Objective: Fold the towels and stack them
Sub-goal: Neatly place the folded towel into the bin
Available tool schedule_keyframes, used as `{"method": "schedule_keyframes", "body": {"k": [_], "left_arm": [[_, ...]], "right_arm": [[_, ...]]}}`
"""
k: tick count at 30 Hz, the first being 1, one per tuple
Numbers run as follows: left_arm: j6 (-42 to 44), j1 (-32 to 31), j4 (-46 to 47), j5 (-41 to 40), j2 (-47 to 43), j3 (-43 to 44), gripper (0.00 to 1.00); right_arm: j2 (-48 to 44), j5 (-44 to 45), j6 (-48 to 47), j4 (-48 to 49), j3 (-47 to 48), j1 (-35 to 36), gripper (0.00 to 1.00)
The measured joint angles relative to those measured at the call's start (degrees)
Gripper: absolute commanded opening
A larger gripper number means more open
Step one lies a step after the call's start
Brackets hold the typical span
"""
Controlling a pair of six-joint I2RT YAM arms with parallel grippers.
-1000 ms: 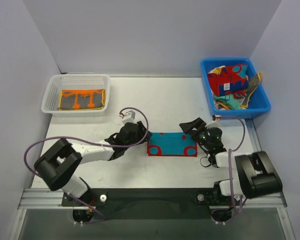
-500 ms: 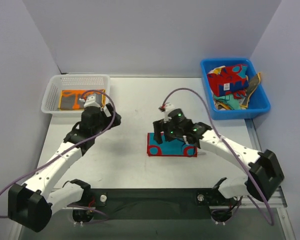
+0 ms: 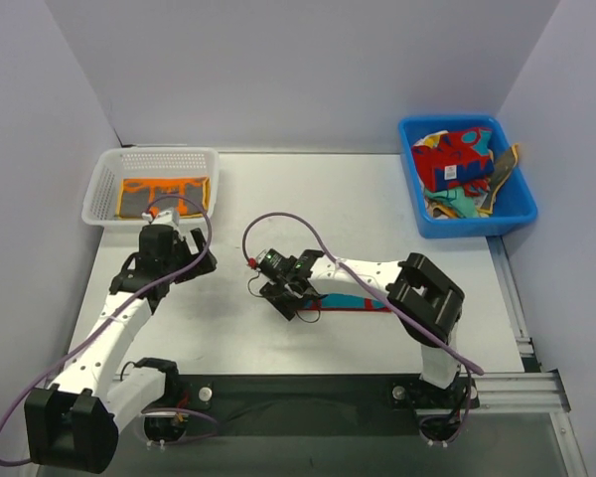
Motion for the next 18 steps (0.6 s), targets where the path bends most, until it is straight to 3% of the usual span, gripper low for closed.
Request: {"method": "schedule_keyframes", "body": {"k": [5, 7, 9, 13, 18], "left_arm": [[-0.2, 0.0, 0.1, 3.0, 2.8, 0.0, 0.97], [-0.8, 0.0, 0.3, 4.4, 3.8, -0.2, 0.97], [-1.8, 0.0, 0.7, 5.7, 4.5, -0.7, 0.98], [-4.9, 0.0, 3.8, 9.3, 6.3, -3.0, 0.98], [-11.6, -0.3, 9.4, 14.1, 9.5, -5.9, 0.97]], "right_arm": [[3.9, 2.3, -1.1, -1.6, 2.9, 0.9, 0.39], [4.4, 3.6, -1.8, -2.0, 3.6, 1.1, 0.11], [4.8, 5.6, -1.9, -2.2, 3.7, 1.3, 0.0], [3.9, 6.9, -2.3, -0.7, 2.3, 1.4, 0.0], [-2.8, 3.8, -2.5, 6.7, -6.5, -0.1, 0.0]]}}
